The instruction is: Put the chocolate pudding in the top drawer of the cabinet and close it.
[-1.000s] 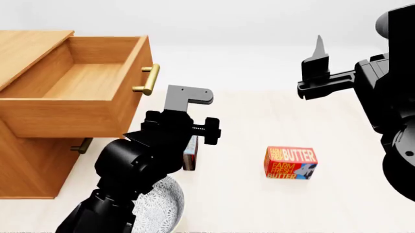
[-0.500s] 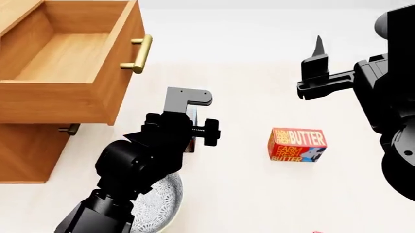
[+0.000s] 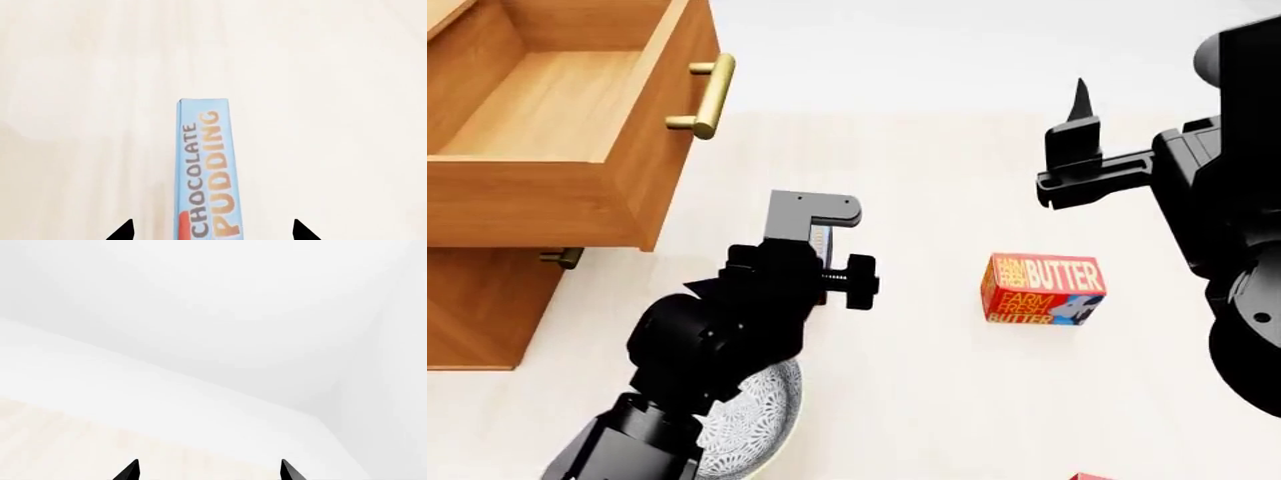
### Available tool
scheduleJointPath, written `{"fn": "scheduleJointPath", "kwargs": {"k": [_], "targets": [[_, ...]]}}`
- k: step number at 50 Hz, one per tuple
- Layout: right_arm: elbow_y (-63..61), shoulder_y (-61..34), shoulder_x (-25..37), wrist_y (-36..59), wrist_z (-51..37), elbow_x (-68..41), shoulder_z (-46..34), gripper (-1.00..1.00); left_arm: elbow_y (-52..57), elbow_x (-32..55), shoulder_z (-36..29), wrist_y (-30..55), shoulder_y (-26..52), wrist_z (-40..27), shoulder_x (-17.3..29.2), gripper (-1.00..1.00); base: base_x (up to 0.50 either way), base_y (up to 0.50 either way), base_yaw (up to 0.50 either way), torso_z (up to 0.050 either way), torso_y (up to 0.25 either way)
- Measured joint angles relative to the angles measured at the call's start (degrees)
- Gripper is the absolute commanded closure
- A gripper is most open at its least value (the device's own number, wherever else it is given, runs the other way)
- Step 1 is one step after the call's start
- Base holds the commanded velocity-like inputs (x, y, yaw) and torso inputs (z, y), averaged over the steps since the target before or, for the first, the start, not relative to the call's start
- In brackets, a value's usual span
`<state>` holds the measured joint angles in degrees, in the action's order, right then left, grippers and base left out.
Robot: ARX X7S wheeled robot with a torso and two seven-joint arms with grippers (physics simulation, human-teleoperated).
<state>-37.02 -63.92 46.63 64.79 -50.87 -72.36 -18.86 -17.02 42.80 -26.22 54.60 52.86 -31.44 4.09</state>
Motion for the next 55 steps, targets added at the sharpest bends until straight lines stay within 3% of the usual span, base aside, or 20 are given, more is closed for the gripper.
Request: {"fn": "scheduleJointPath", "kwargs": {"k": [10, 11, 55], "targets": [[0.09, 0.53, 0.17, -0.57, 0.33, 0.48, -0.16, -1.00, -1.67, 0.49, -0.52, -0.78, -0.49, -0.05, -0.10, -1.00, 0.00, 0.00, 0.00, 0.000, 0.000], [0.10, 0.57, 0.18, -0.61, 0.35, 0.51, -0.18, -1.00, -1.78, 0.55, -0.55, -0.85, -0.53, -0.06, -0.10, 1.00, 0.00, 0.00, 0.00, 0.000, 0.000], [0.39, 1.26, 0.44, -1.80, 0.68, 1.30, -0.93, -1.00, 2.89, 4.33, -0.96, -0.81, -0.27, -2.45, 1.43, 1.00, 0.00, 0.00, 0.00, 0.000, 0.000]]}}
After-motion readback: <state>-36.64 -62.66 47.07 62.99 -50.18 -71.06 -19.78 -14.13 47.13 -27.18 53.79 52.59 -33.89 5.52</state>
